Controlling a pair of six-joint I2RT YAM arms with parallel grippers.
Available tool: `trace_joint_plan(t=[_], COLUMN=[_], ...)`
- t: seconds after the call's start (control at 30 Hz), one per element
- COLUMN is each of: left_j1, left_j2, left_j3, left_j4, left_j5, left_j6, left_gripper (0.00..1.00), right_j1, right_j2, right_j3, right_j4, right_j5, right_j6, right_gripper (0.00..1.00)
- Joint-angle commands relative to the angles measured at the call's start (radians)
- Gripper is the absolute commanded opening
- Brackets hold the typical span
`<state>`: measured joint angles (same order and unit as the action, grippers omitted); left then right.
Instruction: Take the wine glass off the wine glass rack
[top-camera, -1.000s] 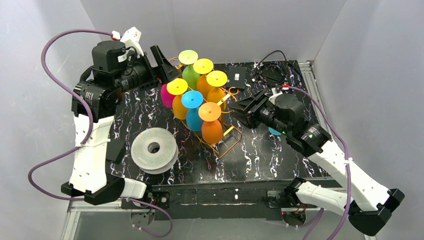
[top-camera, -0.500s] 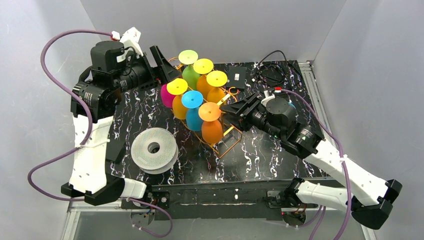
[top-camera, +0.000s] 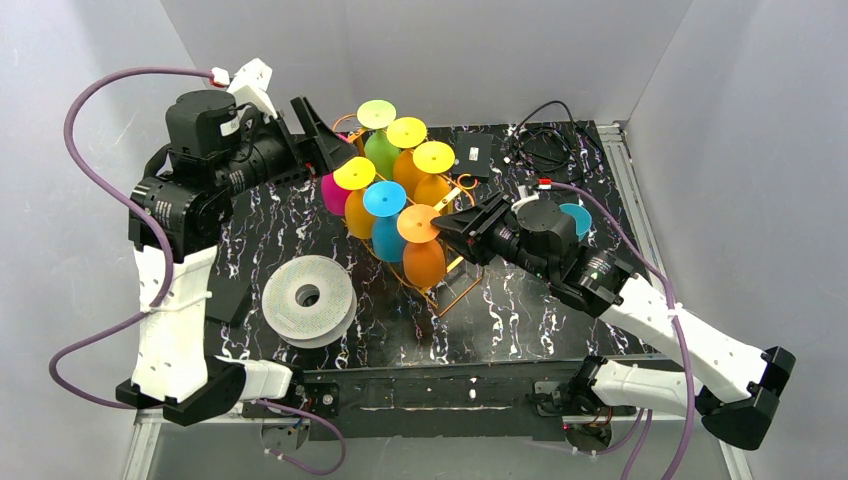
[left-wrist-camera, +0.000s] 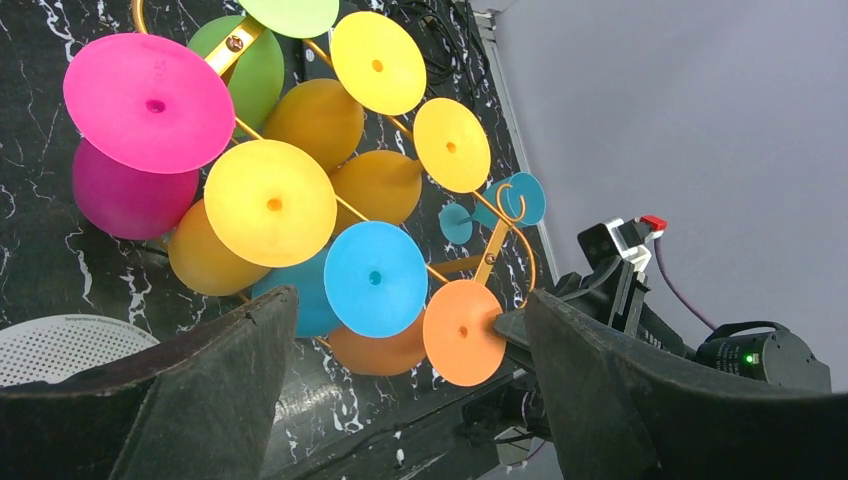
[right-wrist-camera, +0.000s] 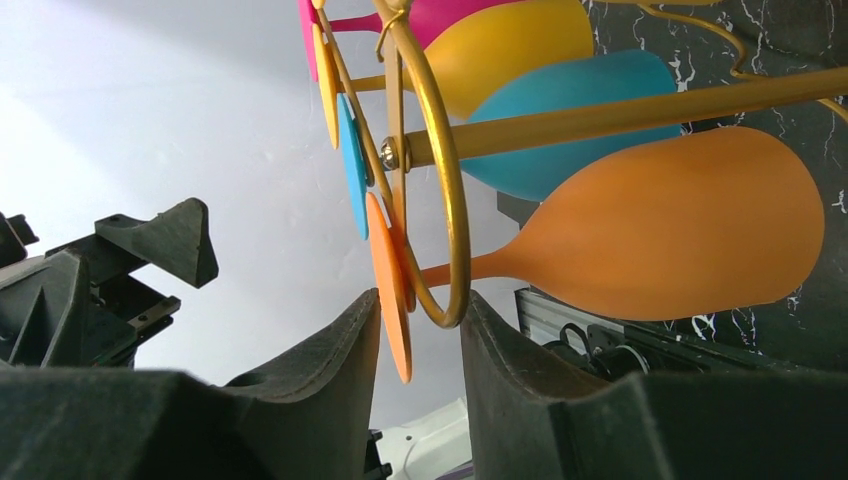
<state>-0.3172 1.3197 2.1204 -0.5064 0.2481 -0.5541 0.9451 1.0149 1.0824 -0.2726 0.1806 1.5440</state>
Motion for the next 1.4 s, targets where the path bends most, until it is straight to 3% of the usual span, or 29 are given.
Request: trace_joint_plan(t=[0.0, 0.37, 0.73, 0.8, 1.37], left_j1=[0.005, 0.004, -0.004, -0.008, -0.019], left_j2=[-0.023, -0.035, -0.046, -0.049, -0.049], left_j3=[-0.009, -0.020, -0.031, -0.030, -0.025], left_j4=[0.006, 0.006, 0.008, 0.005, 0.003], left_j5=[0.028, 0.027, 0.021, 0.016, 0.012], left_j6=[0.003, 0.010, 0.017, 0.022, 0.029], left_gripper=[0.83, 0.83, 0.83, 0.83, 0.83], right_j1=[0.013, 0.030, 0.035, 0.038, 0.050], right_j2=[0.000, 0.023, 0.028, 0.028, 0.021], right_j3=[0.015, 0.045, 0.060, 0.066, 0.077], right_j4=[0.049, 0.044, 0.032, 0.026, 0.015], right_j5=[0.042, 0.047, 0.054, 0.058, 0.081], right_j6=[0.010, 0.004, 0.006, 0.006, 0.008], right_gripper=[0.41, 0.37, 0.23, 0.17, 0.03])
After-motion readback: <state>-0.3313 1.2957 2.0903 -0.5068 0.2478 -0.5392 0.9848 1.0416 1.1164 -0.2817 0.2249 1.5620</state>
